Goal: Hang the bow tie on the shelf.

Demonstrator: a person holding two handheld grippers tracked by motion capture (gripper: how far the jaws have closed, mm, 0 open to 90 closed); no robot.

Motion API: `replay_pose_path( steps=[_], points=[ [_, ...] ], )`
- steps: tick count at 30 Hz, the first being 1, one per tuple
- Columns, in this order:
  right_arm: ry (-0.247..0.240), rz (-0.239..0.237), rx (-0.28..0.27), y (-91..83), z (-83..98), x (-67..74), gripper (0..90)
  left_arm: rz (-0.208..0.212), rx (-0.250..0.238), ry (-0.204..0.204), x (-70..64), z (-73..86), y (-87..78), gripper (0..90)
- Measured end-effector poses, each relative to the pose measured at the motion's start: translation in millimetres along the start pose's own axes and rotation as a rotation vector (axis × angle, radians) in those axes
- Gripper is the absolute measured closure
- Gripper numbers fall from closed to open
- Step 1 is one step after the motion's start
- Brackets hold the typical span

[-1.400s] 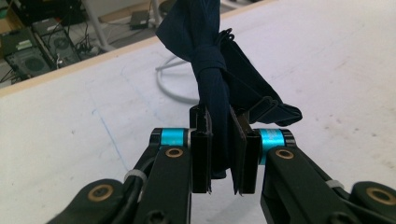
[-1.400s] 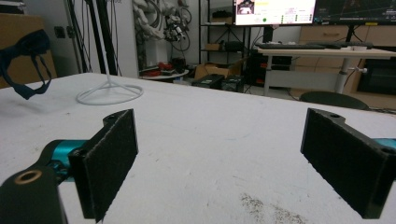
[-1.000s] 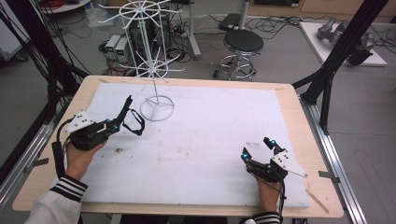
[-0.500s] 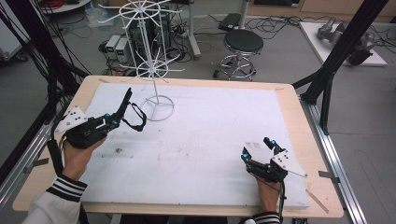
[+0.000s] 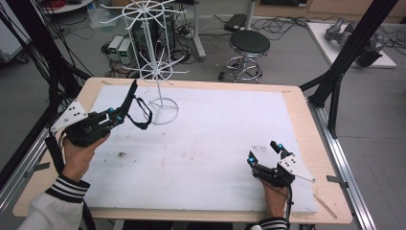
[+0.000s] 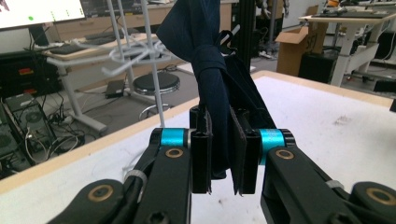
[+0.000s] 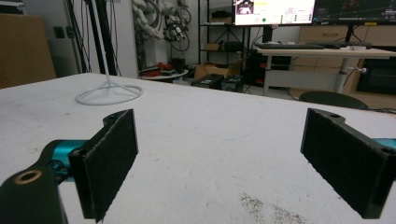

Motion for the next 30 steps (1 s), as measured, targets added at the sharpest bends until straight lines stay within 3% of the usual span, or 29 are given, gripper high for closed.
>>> replay_pose_path(
  steps=[14,30],
  points=[
    [0.007,0.0,0.0,0.0,-0.1,0.1,10.2,-0.008,-0.014,0.007,2.2,-15.9,28.7,79.8],
    [0.008,0.0,0.0,-0.1,-0.1,0.2,10.1,-0.067,0.049,0.006,15.8,1.4,49.7,79.8]
  ],
)
Point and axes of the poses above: each handheld gripper's, and its own axes: y roughly forward along the jaws, z roughly out of its underside, x roughly to its left, the point moved 4 cm from there along y, roughly forward along the jaws, and after that the axes turned 12 degrees about -x, right-handed, at the moved point
